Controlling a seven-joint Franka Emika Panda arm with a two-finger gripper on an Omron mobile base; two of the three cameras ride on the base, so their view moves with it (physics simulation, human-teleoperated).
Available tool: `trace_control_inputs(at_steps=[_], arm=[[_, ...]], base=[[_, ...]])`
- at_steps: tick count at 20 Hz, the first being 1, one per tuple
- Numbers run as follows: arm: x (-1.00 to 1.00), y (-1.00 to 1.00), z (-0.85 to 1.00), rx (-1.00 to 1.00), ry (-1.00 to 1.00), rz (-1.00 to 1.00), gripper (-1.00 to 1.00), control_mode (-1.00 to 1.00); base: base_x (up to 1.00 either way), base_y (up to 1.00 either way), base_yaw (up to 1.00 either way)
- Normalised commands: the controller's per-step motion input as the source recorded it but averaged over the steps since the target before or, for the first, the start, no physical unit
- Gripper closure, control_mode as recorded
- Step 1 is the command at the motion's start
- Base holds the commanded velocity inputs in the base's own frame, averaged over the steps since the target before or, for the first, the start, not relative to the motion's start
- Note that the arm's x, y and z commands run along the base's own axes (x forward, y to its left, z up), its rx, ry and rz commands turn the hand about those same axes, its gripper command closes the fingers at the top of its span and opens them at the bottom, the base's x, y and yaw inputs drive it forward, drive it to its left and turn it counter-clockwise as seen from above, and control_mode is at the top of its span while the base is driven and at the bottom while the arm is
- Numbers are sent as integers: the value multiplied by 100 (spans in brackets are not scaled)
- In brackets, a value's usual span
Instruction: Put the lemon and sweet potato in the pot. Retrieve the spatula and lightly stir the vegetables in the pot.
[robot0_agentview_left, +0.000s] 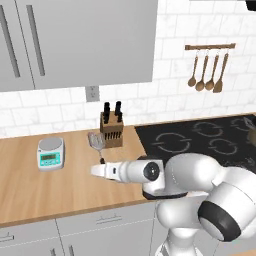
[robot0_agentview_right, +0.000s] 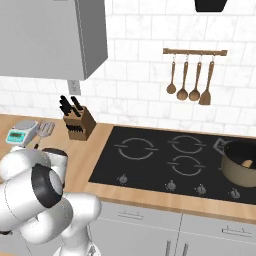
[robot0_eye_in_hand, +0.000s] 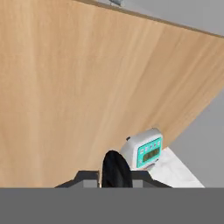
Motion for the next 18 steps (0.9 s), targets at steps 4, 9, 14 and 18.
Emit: trace_control_inputs(at_steps=[4,9,14,18], arm=[[-18,42,100,18,0,0,100,-100],[-2,33,100,10,12,0,100,-100],[-9,9,100,10,46,-8,100,-100],[-10,4,100,14,56,-16,100,-100]], base=[[0,0,0],[0,0,0],[0,0,0],[0,0,0]])
